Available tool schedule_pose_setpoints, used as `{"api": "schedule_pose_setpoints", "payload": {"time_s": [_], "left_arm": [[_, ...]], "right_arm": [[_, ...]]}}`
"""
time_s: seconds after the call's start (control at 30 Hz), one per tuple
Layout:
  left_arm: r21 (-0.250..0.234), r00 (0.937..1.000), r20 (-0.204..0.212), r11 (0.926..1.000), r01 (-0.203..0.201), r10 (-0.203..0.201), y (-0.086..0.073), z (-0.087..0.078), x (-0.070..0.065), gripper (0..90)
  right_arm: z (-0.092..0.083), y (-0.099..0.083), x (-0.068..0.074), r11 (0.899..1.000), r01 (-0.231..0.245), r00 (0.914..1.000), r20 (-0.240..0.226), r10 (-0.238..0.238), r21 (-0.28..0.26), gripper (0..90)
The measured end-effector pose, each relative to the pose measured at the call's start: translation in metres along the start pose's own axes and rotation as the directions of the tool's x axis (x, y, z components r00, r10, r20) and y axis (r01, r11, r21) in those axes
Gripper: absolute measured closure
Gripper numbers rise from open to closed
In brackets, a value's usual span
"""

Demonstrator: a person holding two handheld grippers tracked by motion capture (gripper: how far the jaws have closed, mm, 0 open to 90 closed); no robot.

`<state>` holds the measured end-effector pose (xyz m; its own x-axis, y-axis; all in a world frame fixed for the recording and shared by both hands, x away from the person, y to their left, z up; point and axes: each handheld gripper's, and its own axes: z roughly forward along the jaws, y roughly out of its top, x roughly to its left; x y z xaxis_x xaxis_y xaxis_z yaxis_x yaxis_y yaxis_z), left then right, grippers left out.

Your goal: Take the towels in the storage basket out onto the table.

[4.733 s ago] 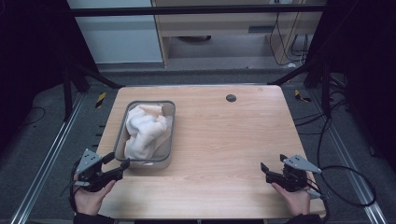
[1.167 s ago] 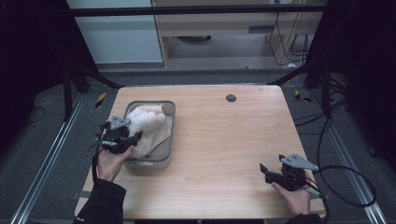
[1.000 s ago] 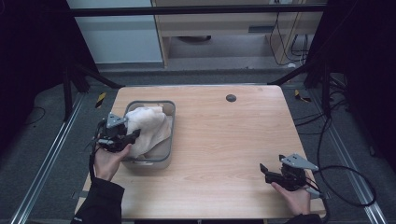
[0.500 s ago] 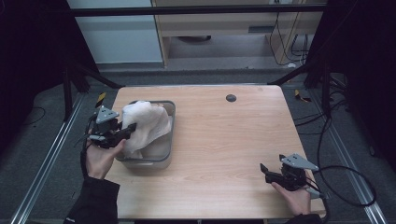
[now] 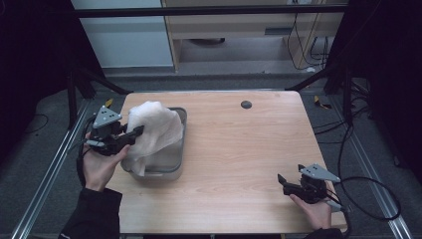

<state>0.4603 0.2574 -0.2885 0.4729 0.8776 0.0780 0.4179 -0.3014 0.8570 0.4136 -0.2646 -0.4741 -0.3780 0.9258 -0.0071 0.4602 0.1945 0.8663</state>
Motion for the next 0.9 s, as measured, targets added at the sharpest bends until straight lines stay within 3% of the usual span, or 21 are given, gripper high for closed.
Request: {"api": "schedule_pose_setpoints", "payload": {"time_s": [0.27,0.57,0.77,0.9], "left_arm": [[-0.018,0.9997,0.021,0.9998,-0.008,0.008,0.011,-0.009,-0.003,68.7],[-0.020,0.9983,0.039,0.9989,-0.042,0.043,0.021,-0.012,-0.014,68.7],[-0.048,0.9971,0.050,0.9973,-0.056,0.058,0.033,-0.021,-0.020,68.8],[-0.061,0.9940,0.062,0.9944,-0.087,0.090,0.037,-0.023,-0.027,68.8]], "right_arm": [[0.000,0.000,0.000,1.000,0.001,1.0000,0.000,-0.001,-0.001,17.4],[0.000,0.000,0.000,1.000,-0.002,1.0000,0.002,0.002,-0.002,17.4],[-0.001,0.000,-0.001,1.000,-0.002,1.0000,0.002,0.002,-0.003,17.4],[-0.001,0.001,-0.001,1.000,-0.003,1.0000,0.004,0.003,-0.005,17.4]]}}
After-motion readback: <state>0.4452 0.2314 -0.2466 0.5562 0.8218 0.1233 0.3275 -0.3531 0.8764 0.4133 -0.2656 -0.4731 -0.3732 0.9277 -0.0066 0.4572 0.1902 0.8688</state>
